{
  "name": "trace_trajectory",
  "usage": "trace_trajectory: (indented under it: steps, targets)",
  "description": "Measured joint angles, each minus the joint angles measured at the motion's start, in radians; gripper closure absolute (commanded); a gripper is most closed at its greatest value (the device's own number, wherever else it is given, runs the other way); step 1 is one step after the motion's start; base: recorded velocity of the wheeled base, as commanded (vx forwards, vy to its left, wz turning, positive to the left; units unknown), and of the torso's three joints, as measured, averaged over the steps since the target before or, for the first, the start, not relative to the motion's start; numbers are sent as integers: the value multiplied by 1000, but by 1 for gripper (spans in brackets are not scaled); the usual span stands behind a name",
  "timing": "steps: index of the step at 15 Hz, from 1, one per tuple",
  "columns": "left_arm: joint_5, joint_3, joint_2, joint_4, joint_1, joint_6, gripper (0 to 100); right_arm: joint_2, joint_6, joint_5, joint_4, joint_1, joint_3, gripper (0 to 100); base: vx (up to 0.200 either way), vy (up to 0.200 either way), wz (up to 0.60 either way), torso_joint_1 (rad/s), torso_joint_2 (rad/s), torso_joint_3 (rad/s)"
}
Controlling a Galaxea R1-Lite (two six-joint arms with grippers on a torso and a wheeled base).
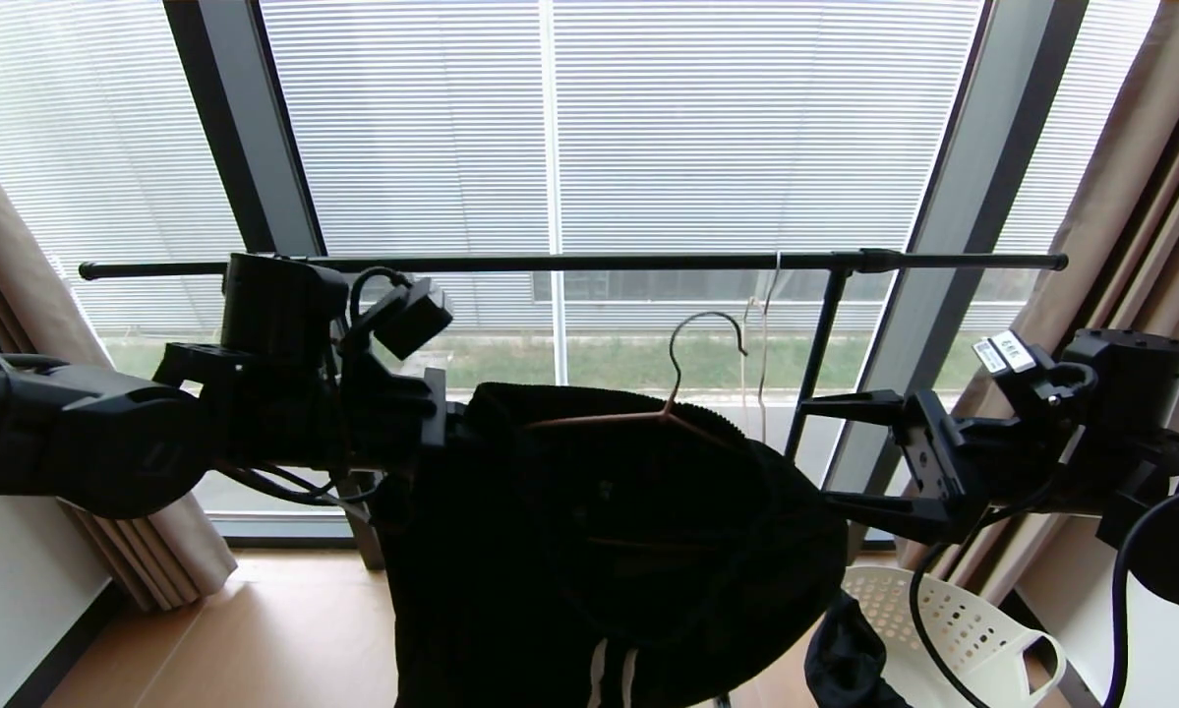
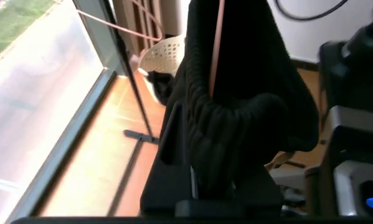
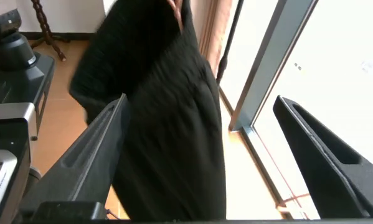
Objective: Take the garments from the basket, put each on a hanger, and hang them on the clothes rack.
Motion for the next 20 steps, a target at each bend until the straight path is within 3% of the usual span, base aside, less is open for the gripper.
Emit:
trace_trajectory:
  steps: [7, 11, 20]
  targets:
    - [-47, 4, -80, -62, 84, -161, 100, 81, 3, 10, -83, -60, -11, 0, 0, 0, 0, 0, 0, 0]
    - [-62, 16, -95, -113, 87, -190, 100, 162, 3, 9, -84, -61, -42, 0, 0, 0, 0, 0, 0, 0]
    - [-62, 18, -98, -117, 85, -193, 100, 291, 0, 0, -83, -31, -72, 0, 0, 0, 0, 0, 0, 0]
